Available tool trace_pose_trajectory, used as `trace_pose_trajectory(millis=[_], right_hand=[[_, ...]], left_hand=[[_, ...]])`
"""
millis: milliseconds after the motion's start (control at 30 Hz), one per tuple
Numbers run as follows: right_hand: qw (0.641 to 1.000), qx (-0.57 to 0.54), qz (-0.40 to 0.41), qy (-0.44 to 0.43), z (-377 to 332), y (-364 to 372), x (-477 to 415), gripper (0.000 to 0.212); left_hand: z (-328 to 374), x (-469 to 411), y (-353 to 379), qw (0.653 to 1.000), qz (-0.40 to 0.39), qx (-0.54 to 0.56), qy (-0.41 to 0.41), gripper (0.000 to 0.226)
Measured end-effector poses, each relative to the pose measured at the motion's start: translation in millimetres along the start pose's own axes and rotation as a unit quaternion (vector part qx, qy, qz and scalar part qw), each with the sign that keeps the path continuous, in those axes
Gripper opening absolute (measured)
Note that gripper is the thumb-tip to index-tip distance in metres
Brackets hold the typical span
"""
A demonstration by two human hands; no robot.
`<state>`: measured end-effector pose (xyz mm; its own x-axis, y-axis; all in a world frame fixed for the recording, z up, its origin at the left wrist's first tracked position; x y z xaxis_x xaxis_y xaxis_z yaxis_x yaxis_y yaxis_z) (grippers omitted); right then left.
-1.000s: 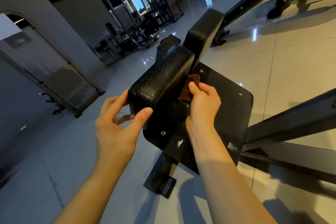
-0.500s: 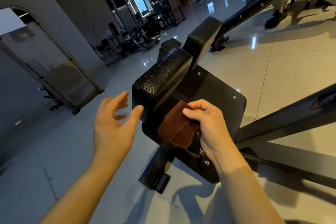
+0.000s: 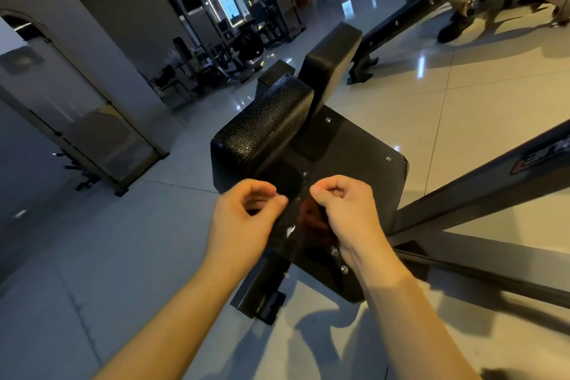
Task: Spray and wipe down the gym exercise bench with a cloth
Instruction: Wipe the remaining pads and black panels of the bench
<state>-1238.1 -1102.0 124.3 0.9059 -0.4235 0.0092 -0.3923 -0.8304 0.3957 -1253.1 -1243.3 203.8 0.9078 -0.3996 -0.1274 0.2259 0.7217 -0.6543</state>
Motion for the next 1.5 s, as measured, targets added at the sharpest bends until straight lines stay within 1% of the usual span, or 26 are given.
trace_pose_trajectory(millis=[67, 100, 133, 200, 300, 367, 433, 467, 500, 567, 600, 633, 700, 733, 800, 867, 933, 1000, 1100, 1167, 1233, 1300, 1333, 1400, 1467, 1500], right_hand=[[0.999, -0.022, 0.032, 0.021, 11.5, 4.6, -1.7, 0.019], [0.997, -0.045, 0.05, 0.033, 15.3, 4.1, -2.9, 0.019], [0.994, -0.07, 0.068, 0.044, 16.5, 1.9, -4.6, 0.019], [0.987, -0.112, 0.104, 0.055, 17.5, -3.3, -8.3, 0.017], [0.974, -0.179, 0.127, 0.055, 12.6, -3.4, -9.1, 0.016], [0.962, -0.233, 0.123, 0.069, 9.6, -3.1, -11.3, 0.016], [0.961, -0.241, 0.116, 0.069, 9.1, -7.1, -13.1, 0.012], [0.972, -0.193, 0.124, 0.057, 9.6, -11.6, -14.1, 0.009], [0.983, -0.114, 0.141, 0.041, 10.1, -17.0, -14.1, 0.007], [0.984, 0.036, 0.172, 0.012, 7.4, -27.5, -8.7, 0.022], [0.986, 0.054, 0.157, 0.017, 5.5, -31.5, -6.1, 0.032], [0.992, 0.04, 0.114, 0.039, -0.1, -33.3, -2.3, 0.041], [0.995, 0.019, 0.0, 0.097, -13.7, -29.1, 6.0, 0.055], [0.994, 0.034, -0.034, 0.1, -17.6, -26.4, 6.9, 0.057], [0.996, 0.039, -0.029, 0.074, -23.0, -20.9, 6.2, 0.048], [0.998, 0.009, 0.011, 0.053, -20.9, -17.9, 1.0, 0.038], [0.998, -0.022, 0.046, 0.047, -17.8, -17.4, -7.5, 0.035], [0.996, -0.034, 0.079, 0.024, -18.8, -18.4, -21.7, 0.03], [0.992, -0.03, 0.117, -0.025, -31.4, -14.7, -49.0, 0.013], [0.99, -0.037, 0.125, -0.055, -41.7, -4.8, -67.1, 0.006], [0.991, -0.025, 0.102, -0.083, -46.9, 11.5, -78.3, 0.009], [0.988, 0.039, 0.076, -0.126, -47.0, 27.0, -65.7, 0.01], [0.984, 0.061, 0.06, -0.154, -45.0, 32.2, -50.2, 0.009], [0.978, 0.068, 0.009, -0.196, -38.3, 38.0, -15.0, 0.01], [0.98, 0.051, -0.045, -0.188, -30.4, 39.5, 7.5, 0.009], [0.982, 0.039, -0.046, -0.177, -28.0, 37.4, 10.0, 0.008]], left_hand=[[-7.6, -0.9, 18.0, 0.988, -0.075, 0.064, -0.118, 0.04], [-10.7, -0.3, 24.1, 0.978, -0.109, 0.071, -0.164, 0.048], [-15.9, -1.3, 27.9, 0.971, -0.136, 0.072, -0.184, 0.051], [-22.2, -3.8, 30.9, 0.967, -0.168, 0.085, -0.171, 0.048], [-29.0, -3.1, 36.3, 0.974, -0.179, 0.082, -0.111, 0.039], [-29.2, -3.1, 41.5, 0.982, -0.162, 0.061, -0.08, 0.028], [-30.2, -5.3, 43.0, 0.99, -0.124, 0.043, -0.053, 0.016], [-30.4, -7.2, 42.1, 0.994, -0.102, 0.015, -0.039, 0.014], [-29.5, -8.0, 40.8, 0.996, -0.078, -0.028, -0.022, 0.014], [-25.6, -5.9, 38.2, 0.99, -0.022, -0.134, 0.026, 0.016], [-21.0, -4.0, 37.8, 0.983, 0.004, -0.176, 0.05, 0.016], [-17.1, -3.0, 37.7, 0.974, 0.025, -0.21, 0.075, 0.016], [-13.5, -4.5, 39.0, 0.951, 0.046, -0.276, 0.129, 0.015], [-13.1, -6.0, 40.6, 0.94, 0.048, -0.303, 0.152, 0.017], [-14.3, -8.0, 43.7, 0.924, 0.041, -0.331, 0.188, 0.021], [-16.7, -7.8, 44.3, 0.917, 0.023, -0.337, 0.212, 0.03], [-17.0, -4.3, 38.3, 0.915, 0.022, -0.33, 0.229, 0.035], [-12.8, 0.9, 26.3, 0.911, 0.053, -0.321, 0.252, 0.033], [1.8, 10.6, 2.7, 0.896, 0.116, -0.303, 0.303, 0.018], [8.0, 12.6, -12.4, 0.889, 0.152, -0.297, 0.315, 0.015], [7.1, 9.3, -26.2, 0.889, 0.188, -0.295, 0.295, 0.028], [2.2, 4.2, -36.2, 0.899, 0.205, -0.288, 0.258, 0.045], [0.3, 2.0, -39.0, 0.905, 0.204, -0.282, 0.243, 0.05], [0.1, -2.1, -41.5, 0.916, 0.191, -0.263, 0.237, 0.048], [-0.4, -5.1, -43.6, 0.918, 0.181, -0.253, 0.245, 0.045], [-0.5, -5.8, -45.4, 0.92, 0.18, -0.246, 0.247, 0.044]])
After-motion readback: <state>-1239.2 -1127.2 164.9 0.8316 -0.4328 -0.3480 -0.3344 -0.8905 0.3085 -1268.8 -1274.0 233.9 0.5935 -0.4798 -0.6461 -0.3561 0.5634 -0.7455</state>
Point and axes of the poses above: each hand's wrist, its own x-axis away from the middle knuckle, its own y-axis out of the palm, z = x × y, the point moved 1 cm from there along -x, towards the middle knuckle, and after that the axes turned 10 degrees about -z, right-handed, at the moved point
